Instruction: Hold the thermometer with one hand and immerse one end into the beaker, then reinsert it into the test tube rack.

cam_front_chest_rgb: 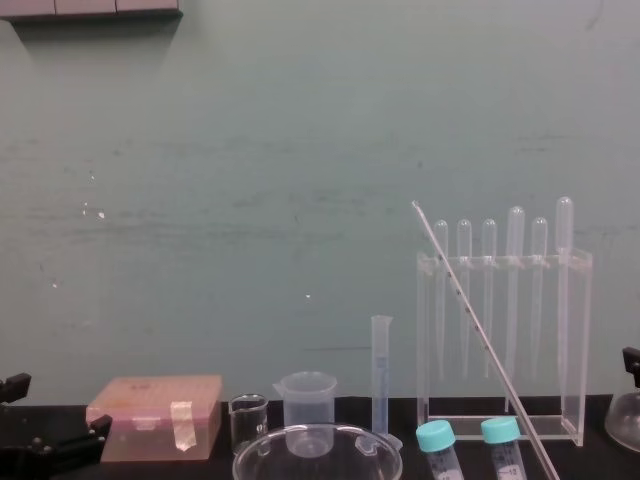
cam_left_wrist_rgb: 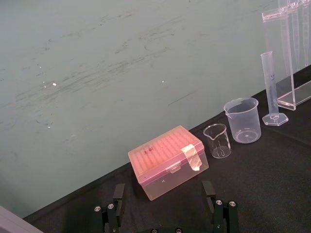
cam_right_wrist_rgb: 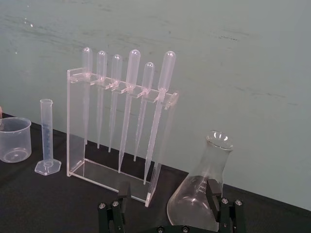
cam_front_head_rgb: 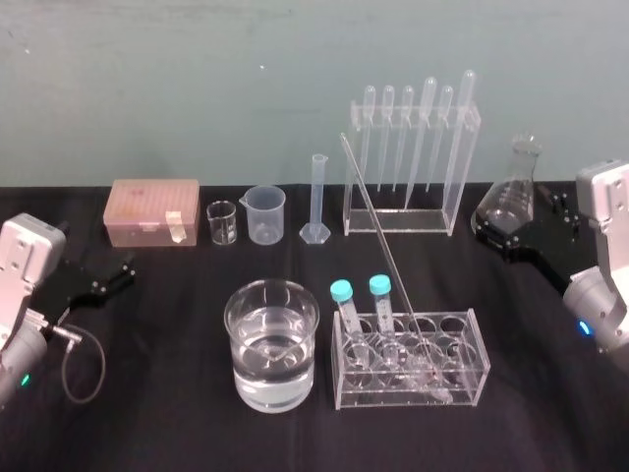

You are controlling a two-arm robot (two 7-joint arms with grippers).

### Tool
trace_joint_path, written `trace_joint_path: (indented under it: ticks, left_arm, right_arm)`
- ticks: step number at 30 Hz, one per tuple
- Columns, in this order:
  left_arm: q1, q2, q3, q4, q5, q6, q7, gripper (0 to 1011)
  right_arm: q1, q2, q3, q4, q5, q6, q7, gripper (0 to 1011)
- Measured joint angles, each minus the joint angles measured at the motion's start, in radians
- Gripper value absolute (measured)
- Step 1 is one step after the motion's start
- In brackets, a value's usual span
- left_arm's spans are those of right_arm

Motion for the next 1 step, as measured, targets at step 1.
trace_joint_path:
  ticks: [1]
  left_arm:
    - [0.000,0.000,0.000,0.000,0.000,0.000,0.000,1008]
  right_arm:
    - [0.000,0.000,0.000,0.000,0.000,0.000,0.000,1003]
